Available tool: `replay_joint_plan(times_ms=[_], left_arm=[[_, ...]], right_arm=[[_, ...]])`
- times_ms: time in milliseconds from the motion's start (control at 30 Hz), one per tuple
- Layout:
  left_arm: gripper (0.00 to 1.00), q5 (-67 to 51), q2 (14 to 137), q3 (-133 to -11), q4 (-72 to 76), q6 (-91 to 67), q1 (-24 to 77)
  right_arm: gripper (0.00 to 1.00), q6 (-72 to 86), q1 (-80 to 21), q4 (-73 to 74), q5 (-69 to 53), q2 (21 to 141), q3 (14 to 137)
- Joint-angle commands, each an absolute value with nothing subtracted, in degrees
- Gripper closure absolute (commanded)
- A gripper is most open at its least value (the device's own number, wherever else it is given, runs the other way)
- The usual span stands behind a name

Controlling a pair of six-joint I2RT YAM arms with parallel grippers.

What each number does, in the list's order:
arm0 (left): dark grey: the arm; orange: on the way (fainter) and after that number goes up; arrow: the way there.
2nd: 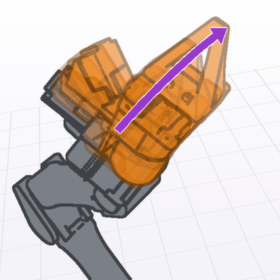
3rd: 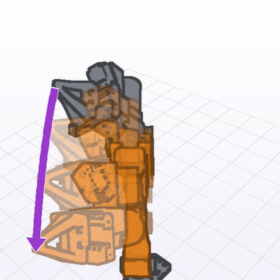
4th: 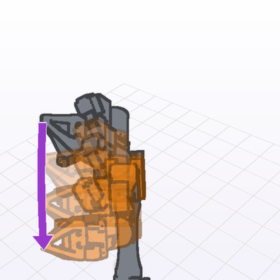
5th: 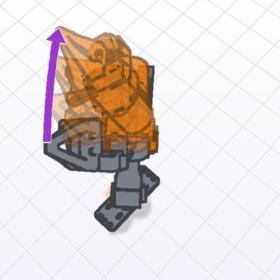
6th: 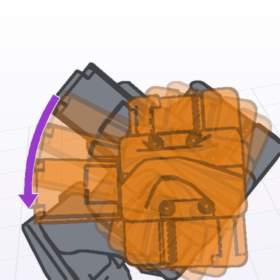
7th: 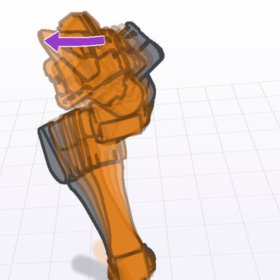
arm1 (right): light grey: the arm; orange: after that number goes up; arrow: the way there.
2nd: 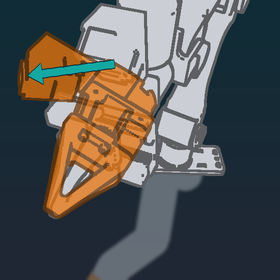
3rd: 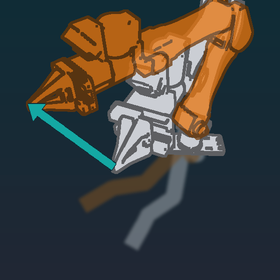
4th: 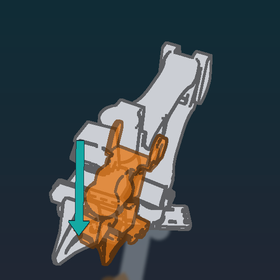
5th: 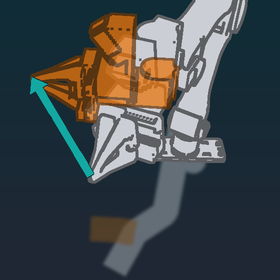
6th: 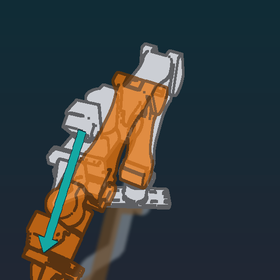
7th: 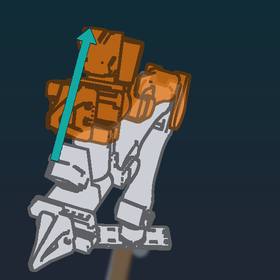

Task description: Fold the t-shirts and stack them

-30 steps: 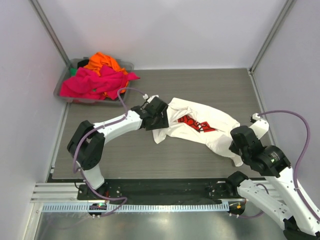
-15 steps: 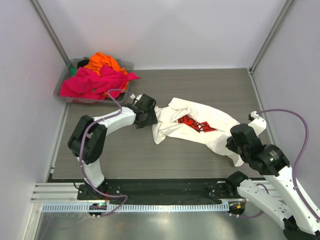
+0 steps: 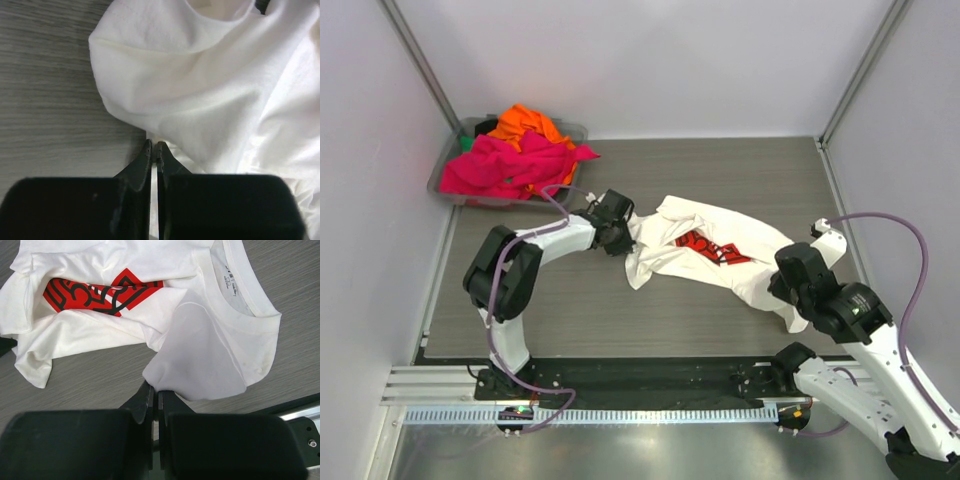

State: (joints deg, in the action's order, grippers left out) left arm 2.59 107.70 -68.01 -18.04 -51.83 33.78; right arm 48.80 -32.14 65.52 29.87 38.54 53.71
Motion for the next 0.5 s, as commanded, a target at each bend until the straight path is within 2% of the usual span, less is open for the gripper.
replay_joint_plan(times_ms=[0, 200, 467], left_arm=[[1.0, 4.3, 98.03, -68.9, -21.87, -51.6, 34.19], [1.0, 11.15, 83.53, -72.68, -34.6, -48.61, 34.1], [1.0, 17.57, 70.41, -76.2, -46.66, -45.27, 34.1]], right_arm=[[0.99, 48.52, -32.25, 63.63, 29.97, 39.02, 56.95], [0.99, 46.76, -32.26, 64.42, 31.98, 41.48, 66.17], [0.99, 43.68, -32.25, 69.43, 38.67, 43.51, 81.56]])
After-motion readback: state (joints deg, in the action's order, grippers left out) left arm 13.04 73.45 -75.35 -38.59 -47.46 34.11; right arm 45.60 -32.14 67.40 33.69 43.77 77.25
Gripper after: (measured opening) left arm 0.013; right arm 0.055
